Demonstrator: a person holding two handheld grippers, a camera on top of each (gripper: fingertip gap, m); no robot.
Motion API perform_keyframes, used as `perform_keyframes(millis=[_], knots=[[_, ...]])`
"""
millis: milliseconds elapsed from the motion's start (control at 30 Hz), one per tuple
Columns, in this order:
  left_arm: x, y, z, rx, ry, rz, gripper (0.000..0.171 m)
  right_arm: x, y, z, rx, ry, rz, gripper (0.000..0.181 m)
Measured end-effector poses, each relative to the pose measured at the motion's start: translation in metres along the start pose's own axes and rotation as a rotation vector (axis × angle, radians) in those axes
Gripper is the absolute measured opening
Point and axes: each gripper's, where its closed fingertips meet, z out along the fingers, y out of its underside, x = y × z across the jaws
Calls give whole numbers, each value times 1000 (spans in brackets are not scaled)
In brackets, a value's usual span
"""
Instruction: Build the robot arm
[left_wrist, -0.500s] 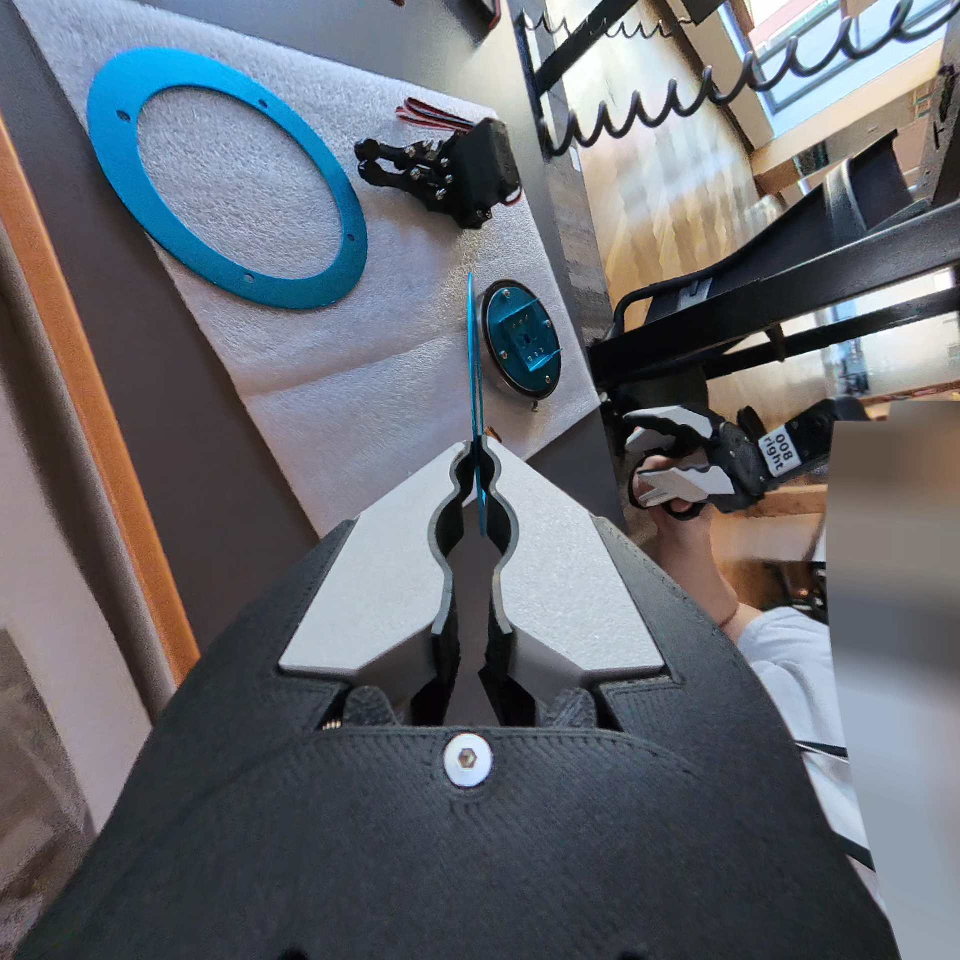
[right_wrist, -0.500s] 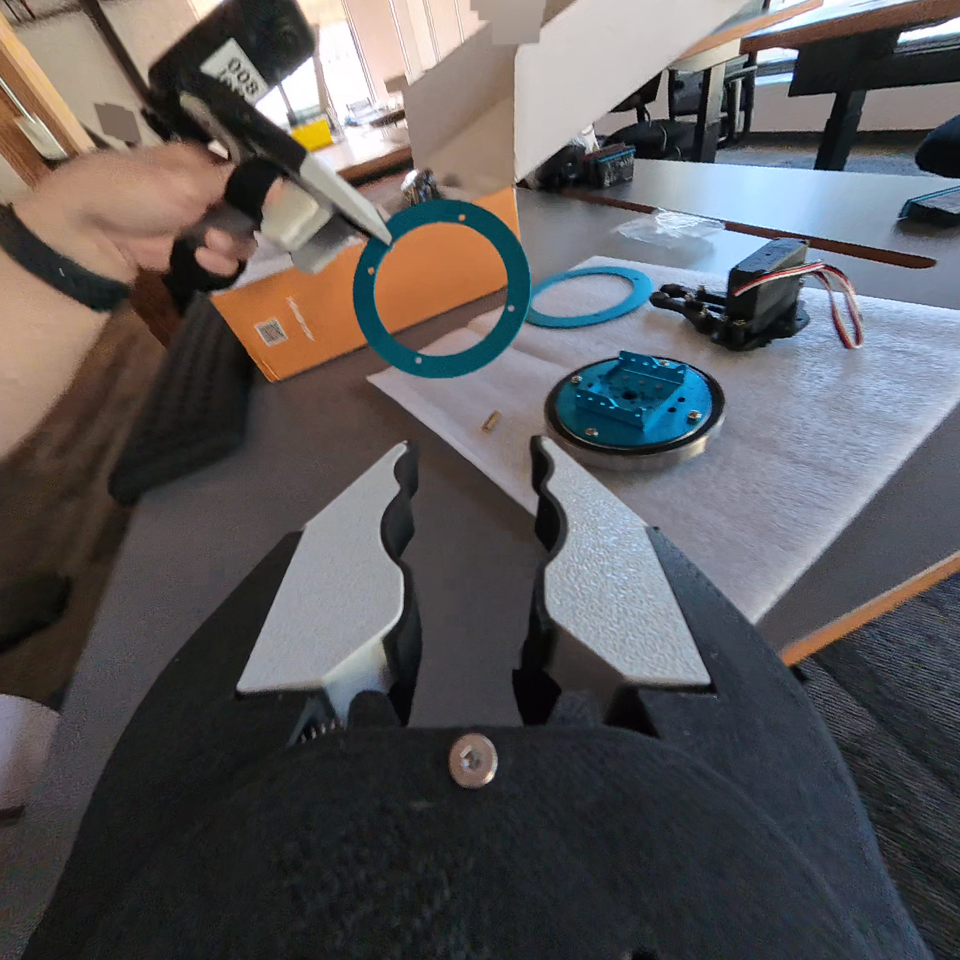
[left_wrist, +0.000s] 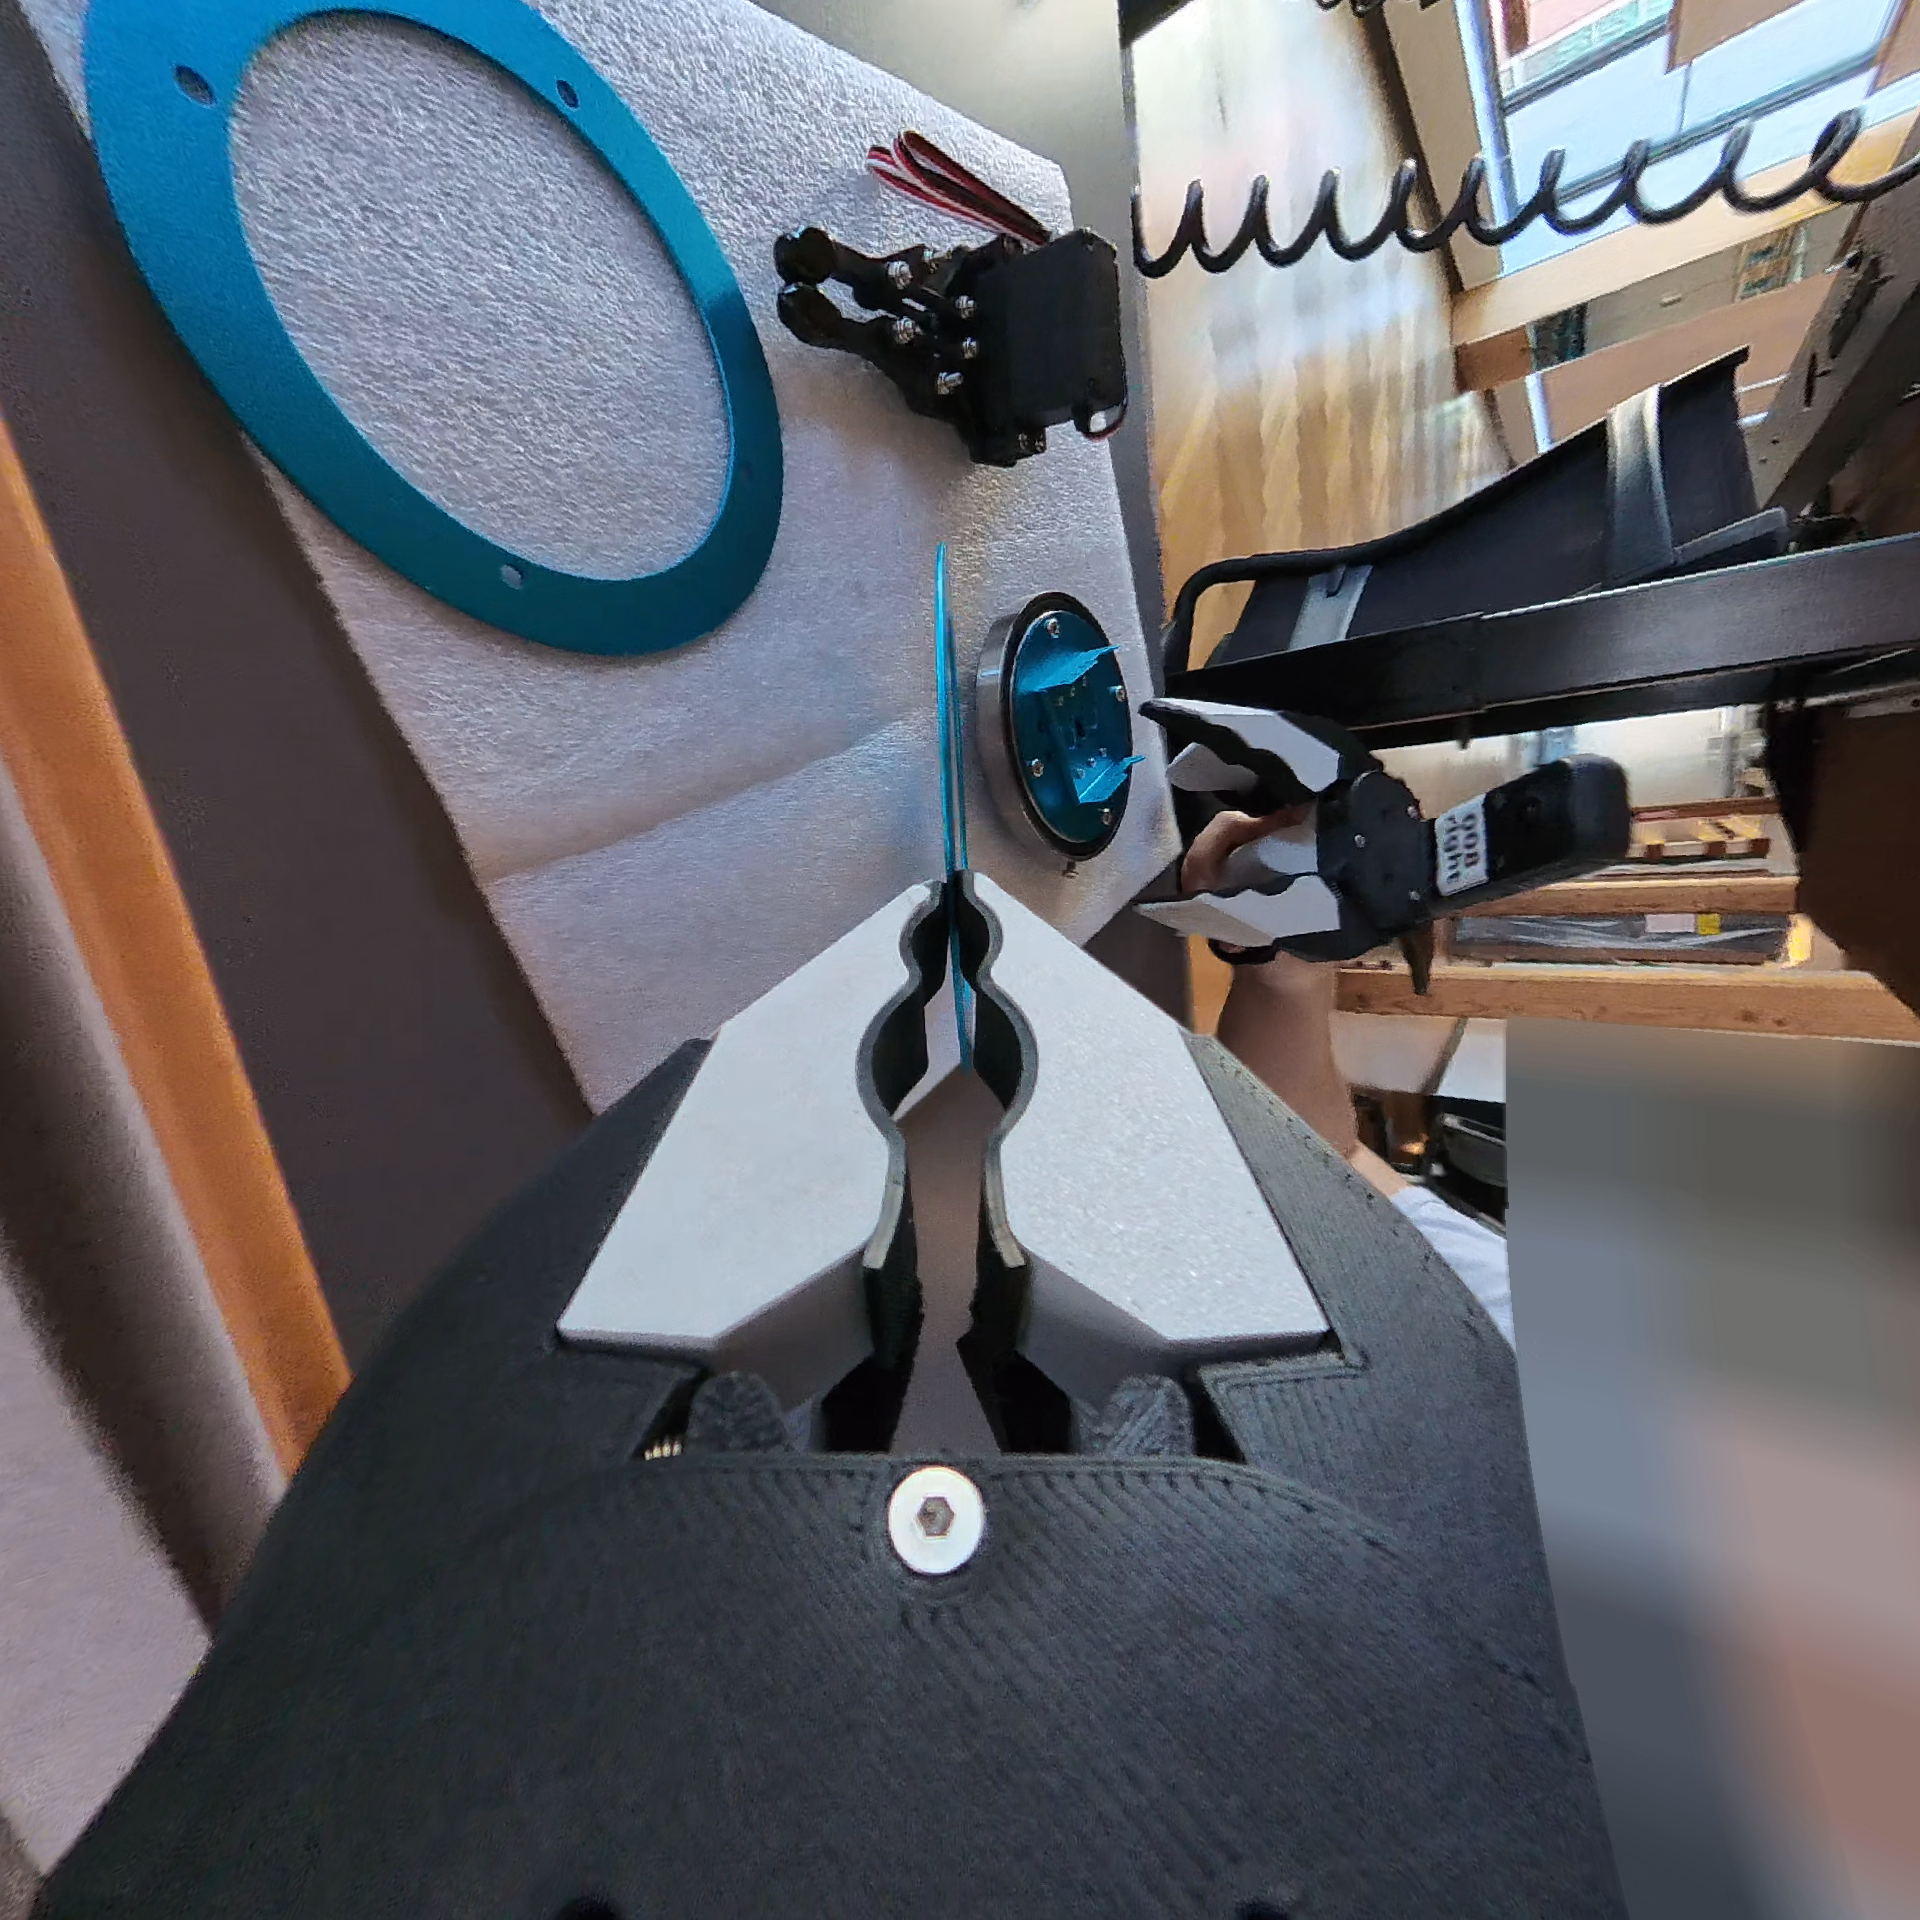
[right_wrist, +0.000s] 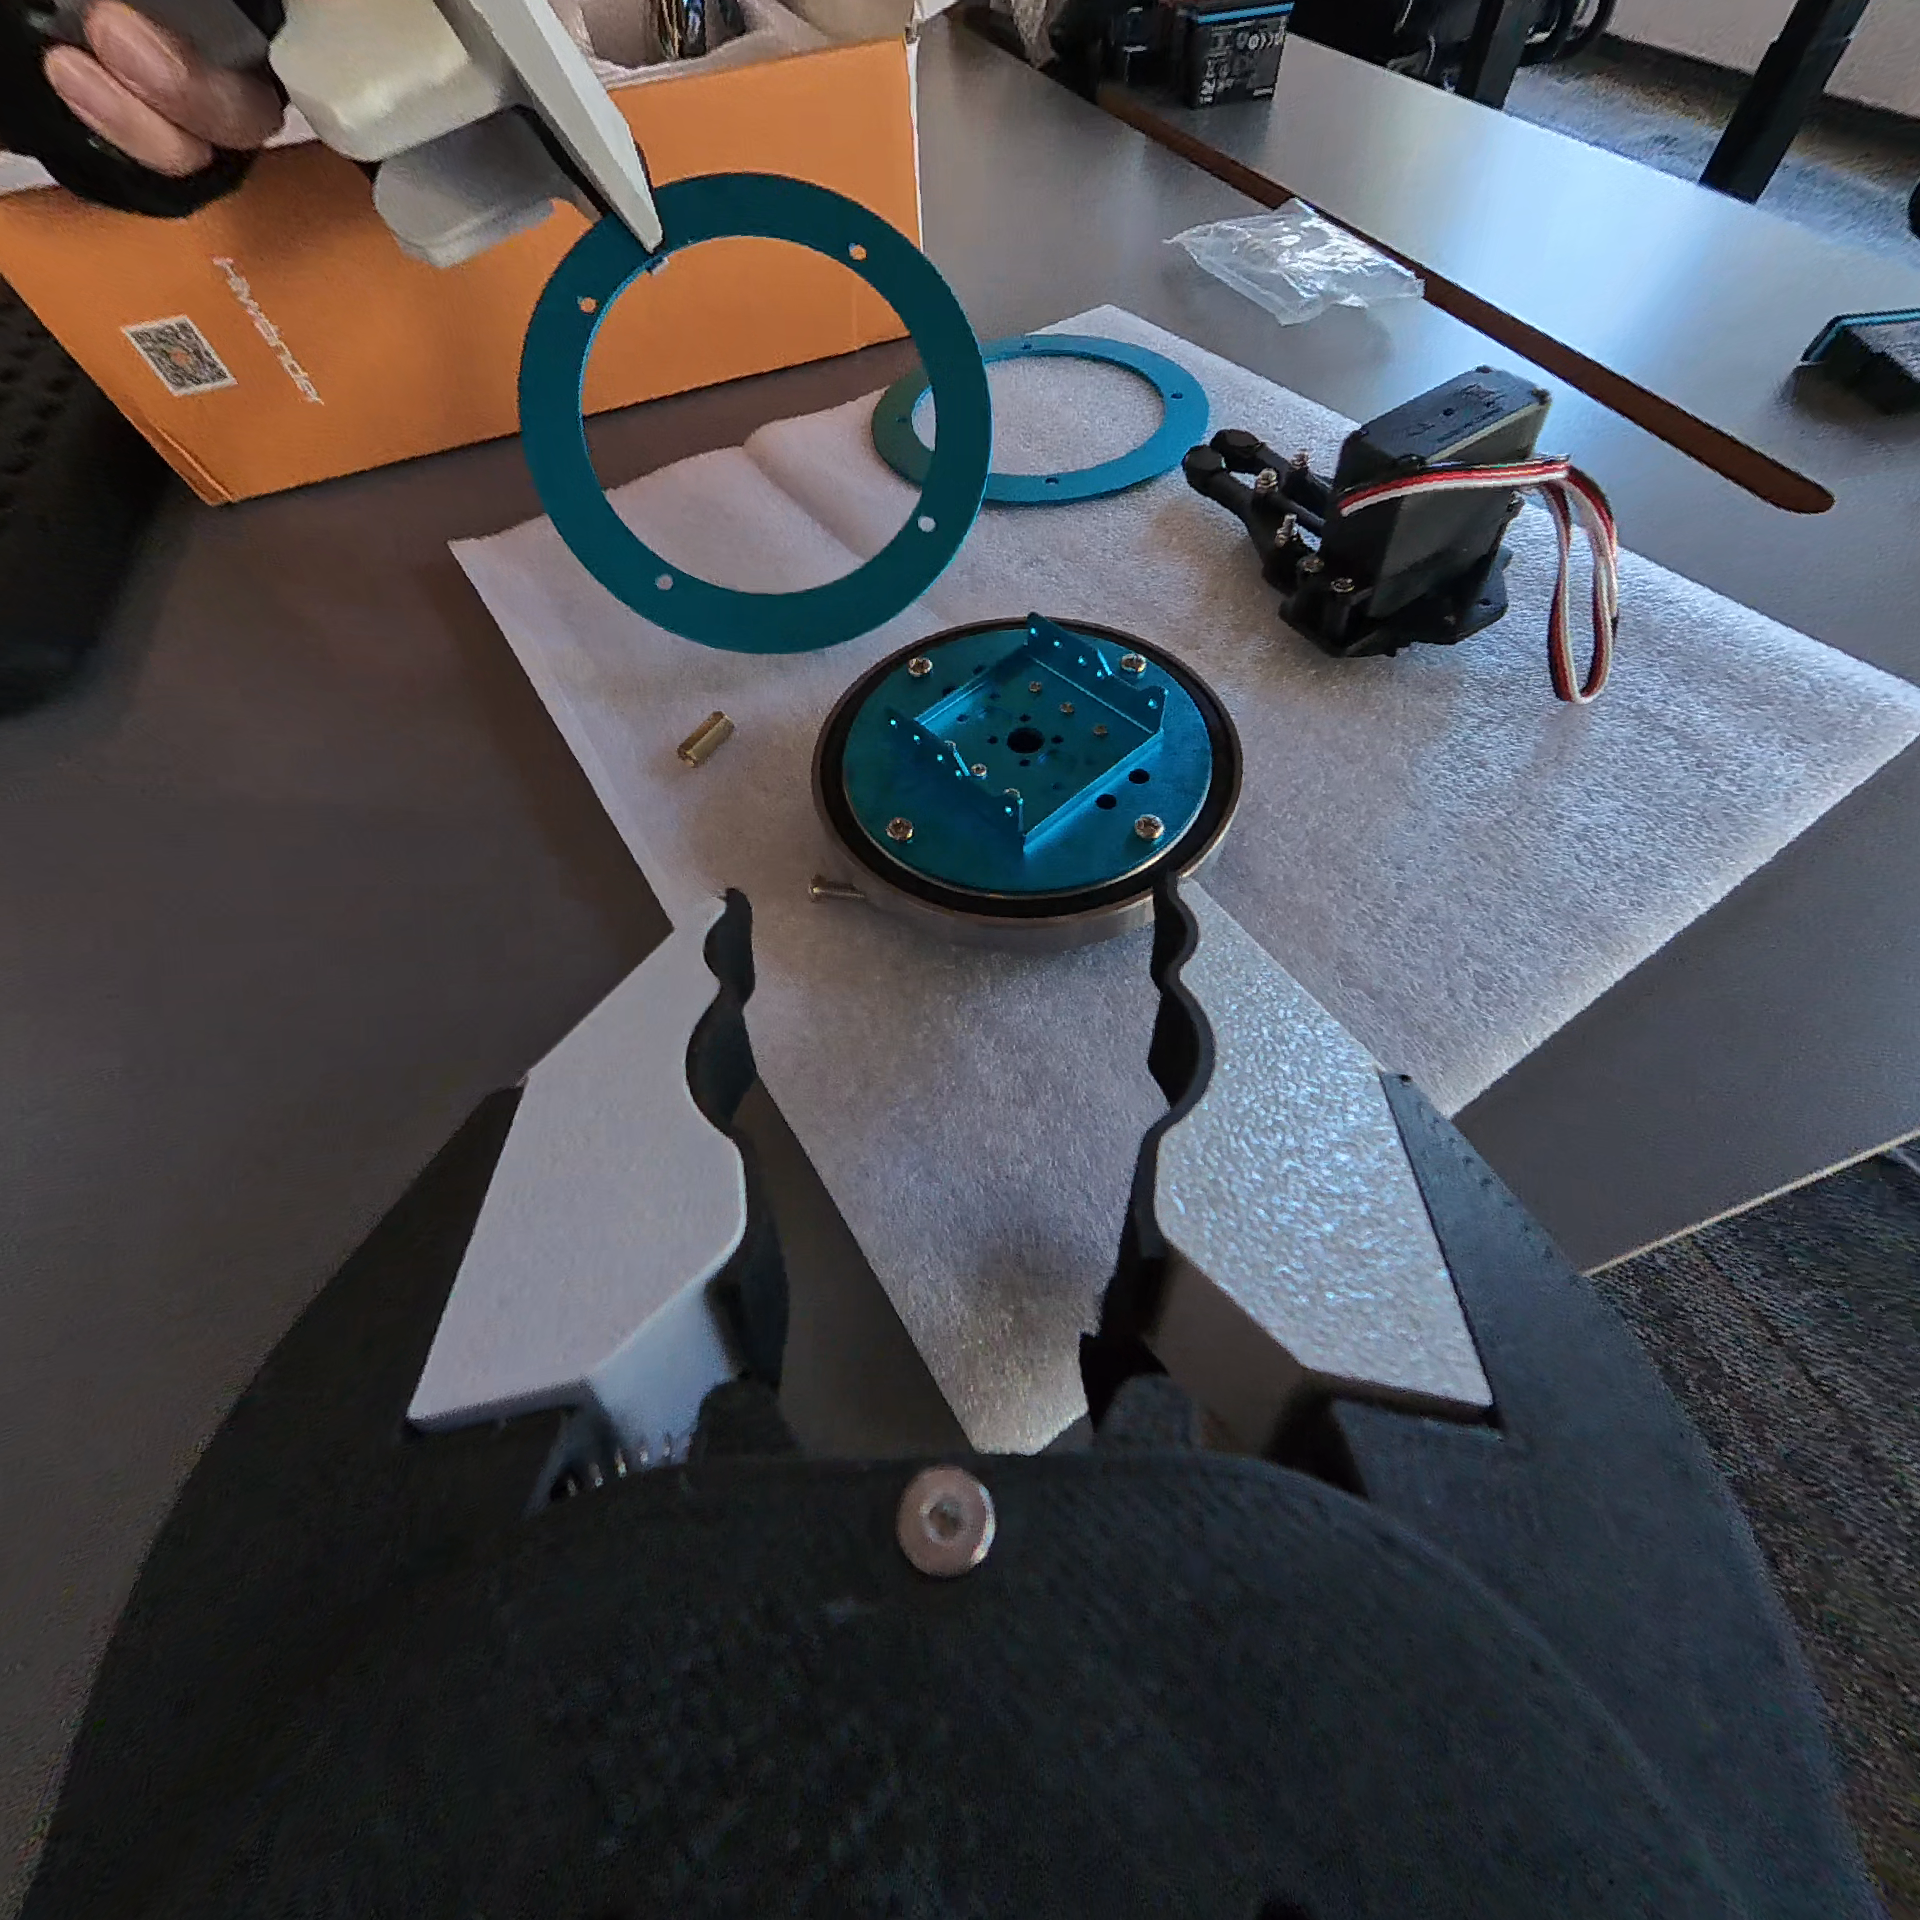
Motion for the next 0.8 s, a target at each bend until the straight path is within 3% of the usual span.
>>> perform_keyframes(millis=[267, 800], knots=[[4, 2, 9, 3, -73, 115, 0, 3, 5, -3, 5, 44, -29, 76], [9, 16, 11, -20, 21, 23, 0, 7, 12, -17, 27, 62, 21, 76]])
